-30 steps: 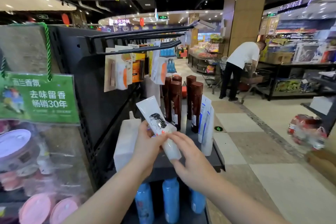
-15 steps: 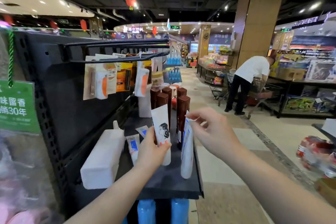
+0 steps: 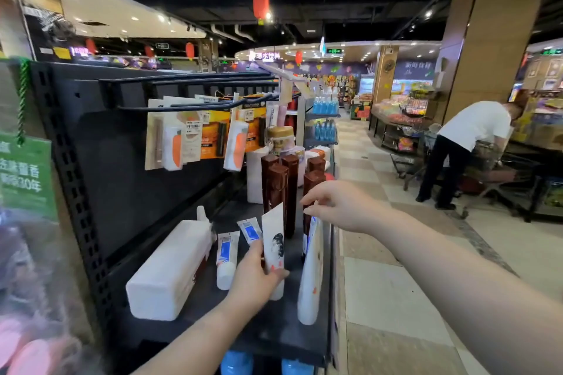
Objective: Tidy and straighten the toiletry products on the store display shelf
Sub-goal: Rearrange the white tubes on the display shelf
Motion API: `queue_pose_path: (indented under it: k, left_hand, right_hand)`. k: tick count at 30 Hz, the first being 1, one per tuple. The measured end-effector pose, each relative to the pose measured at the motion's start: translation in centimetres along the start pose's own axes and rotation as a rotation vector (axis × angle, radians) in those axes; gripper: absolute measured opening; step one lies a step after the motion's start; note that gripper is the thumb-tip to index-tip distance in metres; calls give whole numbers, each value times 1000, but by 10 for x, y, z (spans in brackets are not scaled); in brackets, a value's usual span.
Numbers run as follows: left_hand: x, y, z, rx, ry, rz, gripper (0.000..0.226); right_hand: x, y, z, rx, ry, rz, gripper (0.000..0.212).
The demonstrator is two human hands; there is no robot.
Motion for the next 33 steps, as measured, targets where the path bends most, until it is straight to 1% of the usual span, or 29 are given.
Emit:
queue_pose_path:
  k: [4,9,14,17,21,24,27,28,31,33]
  left_hand:
    - [4,1,7,-28,-50,85,58]
    - [7,-7,3,-55,-96,59,59]
    - [16,-15,-4,-44,-122,32,62]
    - [16,-17,-1,-56,-127,41,64]
    - [14,-14,0,-27,-126,72,69]
    - [8,-7,4,-19,-130,84,76]
    - [-10,-4,11,6,-159,22,73]
    - [-13,-4,13,-5,-136,32,73]
    - [-10,-9,11,-67,14,105,80]
    - [-1,-13,4,-51,14,106,76]
  right_hand:
    - [1,0,-5,5,-57,-17,24]
    - [1,0,-7,14,-44,-1,27]
    - [1,-1,-6,21,-37,-3,26]
    - [2,-1,-6,34,-45,-16,25]
    - [1,1,-3,57,-47,-33,24]
    - [-7,4,6,47,-27,-112,24]
    - [-17,6,31,-32,-40,-285,21]
    - [-18,6,41,-63,-48,-319,20]
    - [-11,1,65,-106,-74,-308,17]
    - [-10,-1,69,-96,-63,-308,17]
Point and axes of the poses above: each hand's wrist, its own y-axis away from the middle knuckle, its own x-axis out of the palm, z = x × y, the point moved 5 cm from there along -y, towards the middle knuckle, and after that the axes turned 5 degrees about -y, right-handed, at the moved point
